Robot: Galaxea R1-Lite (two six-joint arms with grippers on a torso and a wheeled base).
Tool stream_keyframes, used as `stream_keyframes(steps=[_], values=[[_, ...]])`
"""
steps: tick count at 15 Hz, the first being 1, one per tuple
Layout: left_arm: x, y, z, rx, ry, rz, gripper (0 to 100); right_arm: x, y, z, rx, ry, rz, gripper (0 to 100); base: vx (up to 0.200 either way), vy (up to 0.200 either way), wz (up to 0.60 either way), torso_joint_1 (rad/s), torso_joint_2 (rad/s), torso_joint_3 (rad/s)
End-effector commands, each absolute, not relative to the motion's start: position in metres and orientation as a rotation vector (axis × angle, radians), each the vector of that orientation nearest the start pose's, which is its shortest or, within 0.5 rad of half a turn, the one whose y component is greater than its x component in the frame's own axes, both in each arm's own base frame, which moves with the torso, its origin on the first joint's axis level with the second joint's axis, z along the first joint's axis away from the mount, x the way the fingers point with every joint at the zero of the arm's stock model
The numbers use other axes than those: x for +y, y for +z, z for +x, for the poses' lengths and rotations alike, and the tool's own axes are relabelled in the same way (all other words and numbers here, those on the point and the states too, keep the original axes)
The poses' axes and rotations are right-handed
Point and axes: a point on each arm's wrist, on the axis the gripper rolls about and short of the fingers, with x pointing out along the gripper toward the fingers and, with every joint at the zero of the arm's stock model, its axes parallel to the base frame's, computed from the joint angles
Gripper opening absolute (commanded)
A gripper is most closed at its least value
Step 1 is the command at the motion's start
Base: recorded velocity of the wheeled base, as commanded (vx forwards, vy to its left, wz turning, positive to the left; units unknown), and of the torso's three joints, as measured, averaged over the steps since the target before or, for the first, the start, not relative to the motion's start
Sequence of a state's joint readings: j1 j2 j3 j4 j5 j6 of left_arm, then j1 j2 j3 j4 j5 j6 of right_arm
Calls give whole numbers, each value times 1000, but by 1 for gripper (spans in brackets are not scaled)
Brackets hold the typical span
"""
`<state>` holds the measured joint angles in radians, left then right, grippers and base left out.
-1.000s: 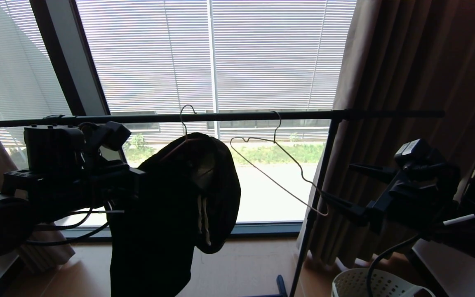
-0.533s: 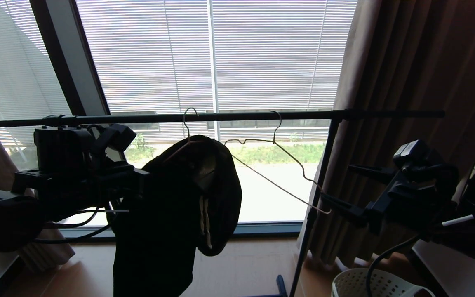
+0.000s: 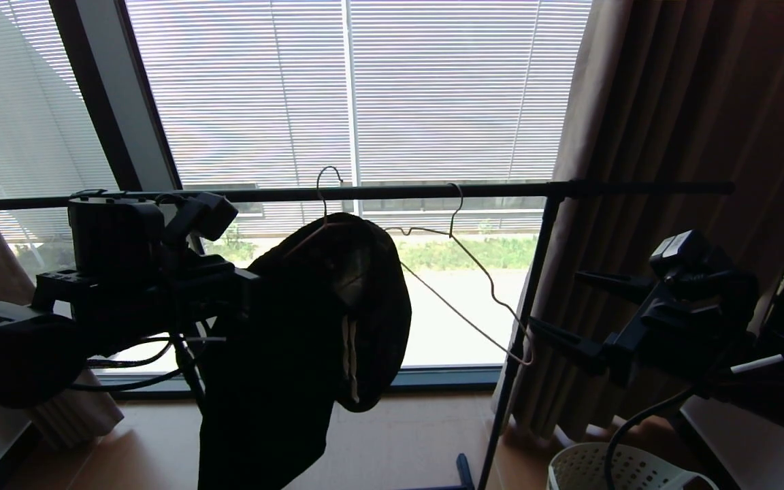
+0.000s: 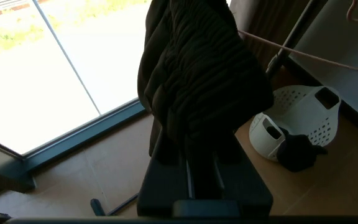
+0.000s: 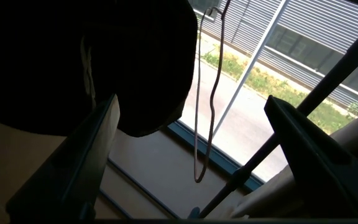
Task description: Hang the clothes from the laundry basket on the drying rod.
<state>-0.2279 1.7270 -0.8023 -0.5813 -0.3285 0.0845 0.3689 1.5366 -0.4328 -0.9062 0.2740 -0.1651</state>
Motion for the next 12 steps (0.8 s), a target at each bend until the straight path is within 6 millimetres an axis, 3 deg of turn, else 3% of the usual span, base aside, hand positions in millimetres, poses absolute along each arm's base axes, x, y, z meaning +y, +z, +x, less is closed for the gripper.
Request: stream_keyframes(steps=[1,6,12], values=[[-79,171,304,309,-558,67,0,91,158,218,144,657,-169,100,0,0,0,0,0,0],[-83,167,328,312,-508,56,0,91,158,218,146,657,-169,100,0,0,0,0,0,0],[-83,157,334,341,-504,53,0,91,158,217,147,659,-169,100,0,0,0,0,0,0]])
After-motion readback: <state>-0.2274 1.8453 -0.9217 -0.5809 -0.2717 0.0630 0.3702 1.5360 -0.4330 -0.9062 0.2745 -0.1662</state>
